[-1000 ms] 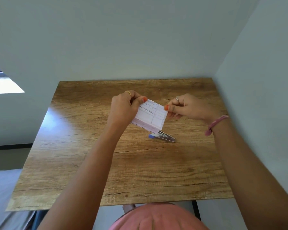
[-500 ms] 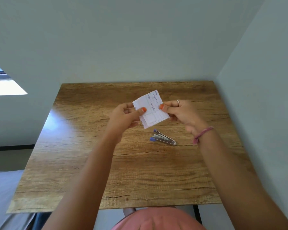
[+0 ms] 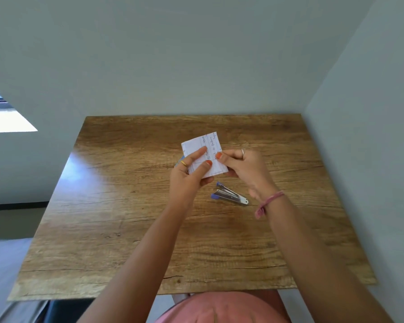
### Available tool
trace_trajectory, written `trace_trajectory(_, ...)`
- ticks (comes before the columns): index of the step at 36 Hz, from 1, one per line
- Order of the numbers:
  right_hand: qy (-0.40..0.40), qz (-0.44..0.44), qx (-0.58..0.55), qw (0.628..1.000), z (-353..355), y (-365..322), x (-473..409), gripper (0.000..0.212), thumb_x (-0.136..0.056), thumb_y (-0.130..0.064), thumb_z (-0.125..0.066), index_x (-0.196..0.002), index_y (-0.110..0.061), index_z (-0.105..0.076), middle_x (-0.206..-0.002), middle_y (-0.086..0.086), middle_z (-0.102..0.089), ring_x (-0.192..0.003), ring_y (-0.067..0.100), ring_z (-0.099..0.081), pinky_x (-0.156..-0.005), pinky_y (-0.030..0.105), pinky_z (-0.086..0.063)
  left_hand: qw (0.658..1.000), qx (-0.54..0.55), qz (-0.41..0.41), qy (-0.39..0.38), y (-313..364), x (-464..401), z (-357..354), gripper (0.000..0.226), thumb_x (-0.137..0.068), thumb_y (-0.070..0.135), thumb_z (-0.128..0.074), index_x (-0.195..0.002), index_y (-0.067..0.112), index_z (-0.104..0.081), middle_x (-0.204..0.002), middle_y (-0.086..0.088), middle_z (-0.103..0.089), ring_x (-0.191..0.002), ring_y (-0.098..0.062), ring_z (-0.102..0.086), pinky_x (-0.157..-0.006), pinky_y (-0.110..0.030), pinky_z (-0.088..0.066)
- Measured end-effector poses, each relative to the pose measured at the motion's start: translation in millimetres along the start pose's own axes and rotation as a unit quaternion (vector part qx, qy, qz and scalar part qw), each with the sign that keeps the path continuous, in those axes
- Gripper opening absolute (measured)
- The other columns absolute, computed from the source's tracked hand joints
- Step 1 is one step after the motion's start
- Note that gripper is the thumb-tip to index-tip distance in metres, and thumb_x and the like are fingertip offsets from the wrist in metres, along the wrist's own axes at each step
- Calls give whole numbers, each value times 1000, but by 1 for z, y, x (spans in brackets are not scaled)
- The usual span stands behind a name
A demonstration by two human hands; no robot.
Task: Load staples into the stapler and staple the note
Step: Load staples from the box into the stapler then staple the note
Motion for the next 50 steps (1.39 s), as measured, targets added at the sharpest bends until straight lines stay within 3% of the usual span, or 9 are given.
trace_trajectory(6, -49, 9, 13, 999, -3, 5, -3, 9, -90, -21, -67, -96, -25, -73, -89, -2, -77, -81, 12, -73, -69, 22, -58, 998, -49, -5, 37, 8, -6, 9, 32, -82, 3, -71, -107, 24, -71, -116, -3, -66, -93, -17, -71, -68, -28, -58)
trace_trajectory(9, -25, 47, 162, 985, 14, 12, -4, 13, -93, -26, -62, -105, -27, -68, -94, -1, -75, -84, 16, -72, -73, 27, -60, 997, -65, -12, 41, 16, -10, 16, 32, -82, 2, -71, -105, 24, -71, -116, 0, -63, -89, -12, -71, -65, -25, -58)
trace_trajectory(15, -159, 30, 471, 867, 3, 73, 6, 85, -73, -55, -76, -145, -25, -42, -133, -5, -49, -118, 12, -49, -93, 22, -42, 994, -108, -9, 15, 32, -18, 27, 33, -81, 3, -72, -102, 27, -72, -111, 6, -64, -89, -14, -71, -69, -28, -59)
trace_trajectory(21, -122, 90, 488, 860, -10, 74, 4, 63, -88, -43, -66, -142, -18, -47, -111, -5, -47, -104, 11, -46, -86, 21, -34, 988, -144, -10, -57, 45, -22, 19, 35, -79, 4, -73, -105, 27, -72, -117, -3, -66, -89, -17, -69, -69, -28, -59)
trace_trajectory(23, -112, 59, 438, 890, -7, 74, 3, 56, -90, -39, -64, -139, -17, -50, -116, -1, -52, -105, 12, -50, -90, 25, -40, 984, -163, -17, -70, 49, -23, 16, 34, -79, 7, -74, -105, 28, -72, -116, -3, -68, -90, -20, -68, -72, -35, -61)
trace_trajectory(26, -106, -74, 132, 983, 0, 76, 11, 38, -89, -35, -67, -124, -20, -62, -105, -4, -66, -89, 6, -65, -79, 28, -56, 978, -185, -16, -96, 53, -22, 11, 35, -77, 9, -75, -106, 29, -73, -113, 1, -69, -89, -19, -68, -74, -37, -60)
trace_trajectory(31, -167, -170, -308, 921, -13, 52, 30, 36, -84, -24, -64, -111, 1, -62, -90, 13, -70, -78, 19, -71, -67, 30, -60, 968, -205, -11, -141, 56, -19, 0, 37, -78, 4, -74, -110, 23, -72, -107, 5, -71, -84, -11, -70, -66, -22, -57)
trace_trajectory(43, -161, -123, -213, 956, -9, 15, 33, 61, -77, -42, -68, -122, -2, -58, -99, 11, -68, -61, 12, -58, -49, 21, -49, 927, -321, 3, -191, 62, -19, -15, 36, -77, 12, -78, -101, 38, -74, -105, 9, -69, -82, -6, -69, -69, -19, -55)
trace_trajectory(50, -170, -134, -184, 959, -13, 9, 35, 57, -65, -50, -76, -102, -8, -65, -78, 1, -69, -58, 10, -59, -46, 18, -48, 902, -376, -9, -213, 64, -19, -25, 35, -78, 14, -78, -97, 44, -73, -100, 15, -66, -81, -4, -68, -69, -21, -57)
Point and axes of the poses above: each hand's wrist, its own x-axis away from the middle knuckle, its own z-axis out of the back of the hand, y = z × x, the point moved 10 cm from there along -x, towards the middle knuckle
